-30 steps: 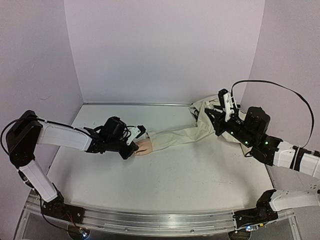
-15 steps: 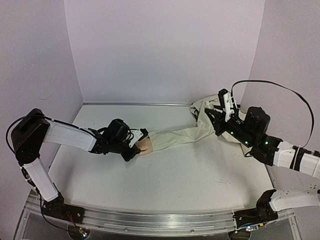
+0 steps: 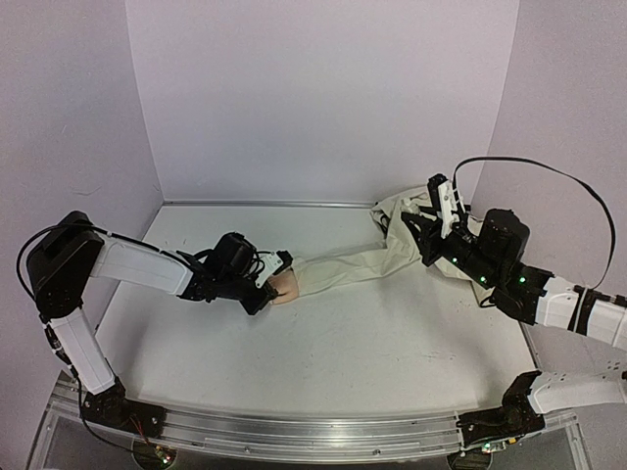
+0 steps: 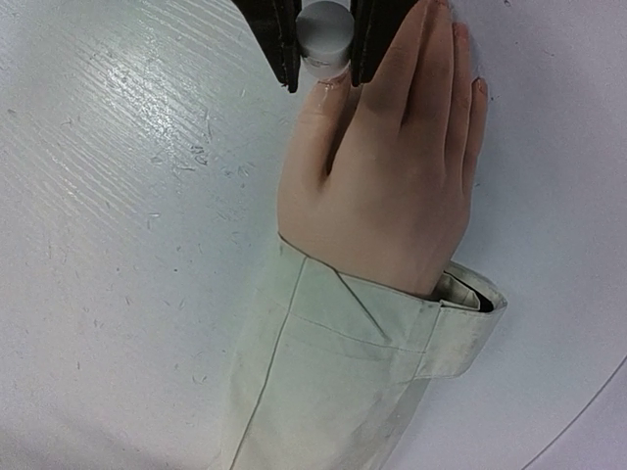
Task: Paint the nails
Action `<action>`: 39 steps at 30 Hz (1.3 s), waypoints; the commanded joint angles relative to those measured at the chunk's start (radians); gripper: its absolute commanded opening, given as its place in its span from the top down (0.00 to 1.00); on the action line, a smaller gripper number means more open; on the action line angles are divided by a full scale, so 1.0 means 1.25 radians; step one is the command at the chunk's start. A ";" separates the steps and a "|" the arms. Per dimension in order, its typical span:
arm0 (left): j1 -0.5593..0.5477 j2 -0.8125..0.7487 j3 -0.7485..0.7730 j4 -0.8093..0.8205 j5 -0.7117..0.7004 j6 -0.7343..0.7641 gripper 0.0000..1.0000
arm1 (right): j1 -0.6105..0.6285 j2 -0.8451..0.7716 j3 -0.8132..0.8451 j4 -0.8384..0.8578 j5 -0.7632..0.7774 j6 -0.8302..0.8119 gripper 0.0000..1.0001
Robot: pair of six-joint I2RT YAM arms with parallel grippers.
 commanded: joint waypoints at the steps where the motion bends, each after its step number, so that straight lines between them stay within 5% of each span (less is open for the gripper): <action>1: -0.003 -0.006 0.019 0.037 -0.033 0.009 1.00 | -0.005 -0.005 0.006 0.071 -0.003 0.009 1.00; 28: -0.003 -0.070 -0.046 0.036 -0.094 0.006 1.00 | -0.006 -0.001 0.009 0.071 -0.009 0.010 1.00; 39: -0.004 -0.072 -0.024 0.037 -0.039 -0.020 1.00 | -0.008 -0.001 0.008 0.071 -0.010 0.011 1.00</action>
